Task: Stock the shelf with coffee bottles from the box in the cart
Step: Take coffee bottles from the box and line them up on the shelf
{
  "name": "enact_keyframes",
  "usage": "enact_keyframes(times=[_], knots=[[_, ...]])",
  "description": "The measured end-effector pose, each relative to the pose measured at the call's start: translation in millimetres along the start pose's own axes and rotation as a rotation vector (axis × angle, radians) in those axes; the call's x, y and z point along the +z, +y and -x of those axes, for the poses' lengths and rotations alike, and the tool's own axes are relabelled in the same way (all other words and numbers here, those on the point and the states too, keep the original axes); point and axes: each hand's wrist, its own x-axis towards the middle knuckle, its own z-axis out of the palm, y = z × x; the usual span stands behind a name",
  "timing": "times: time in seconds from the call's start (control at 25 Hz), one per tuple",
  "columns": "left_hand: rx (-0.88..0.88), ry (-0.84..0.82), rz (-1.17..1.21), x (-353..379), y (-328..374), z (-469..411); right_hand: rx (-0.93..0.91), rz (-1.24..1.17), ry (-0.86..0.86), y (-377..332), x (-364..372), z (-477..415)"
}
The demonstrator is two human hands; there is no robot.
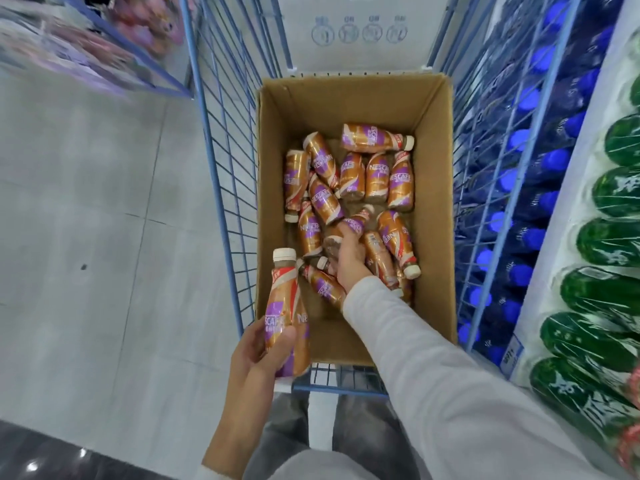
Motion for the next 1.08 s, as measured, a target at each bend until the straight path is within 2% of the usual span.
enact_keyframes(times=[0.08,0.2,0.24,0.28,0.36,0.4,0.44,0.6,0.72,0.96,1.08], knots=[[0.023,-0.041,0.012,-4.8,8.6,7.8,0.014,-0.182,-0.128,0.5,-20.6,23.5],[0.086,-0.125,0.015,-13.8,25.4,24.8,-0.083,-0.228,-0.319,13.9,-52.4,78.9],[0.115,-0.156,0.006,-18.9,31.4,31.1,0.032,-0.329,-0.374,19.2,-58.9,87.8],[0.147,-0.195,-0.003,-23.7,39.1,40.0,0.025,-0.339,-0.43,23.7,-68.4,112.7],[0.204,-0.288,-0.008,-28.6,50.6,51.7,-0.12,-0.378,-0.483,31.6,-89.3,155.1],[0.242,-0.353,-0.025,-29.5,54.5,57.6,-0.3,-0.4,-0.471,41.1,-99.8,180.5],[0.274,-0.418,-0.039,-29.3,58.1,62.6,-0.404,-0.428,-0.454,48.0,-107.1,204.7],[0.352,-0.68,-0.069,-23.0,61.9,97.0,-0.715,-0.517,-0.337,92.5,-142.8,281.4],[0.372,-0.859,-0.126,-23.2,52.7,132.6,-0.829,-0.616,-0.176,134.7,-175.2,326.4],[0.443,-1.15,-0.307,-9.1,22.1,219.6,-0.998,-0.786,0.026,226.1,-250.0,400.6],[0.383,-1.33,-0.394,2.8,-13.5,277.6,-1.067,-0.865,0.201,284.1,-294.0,432.6]])
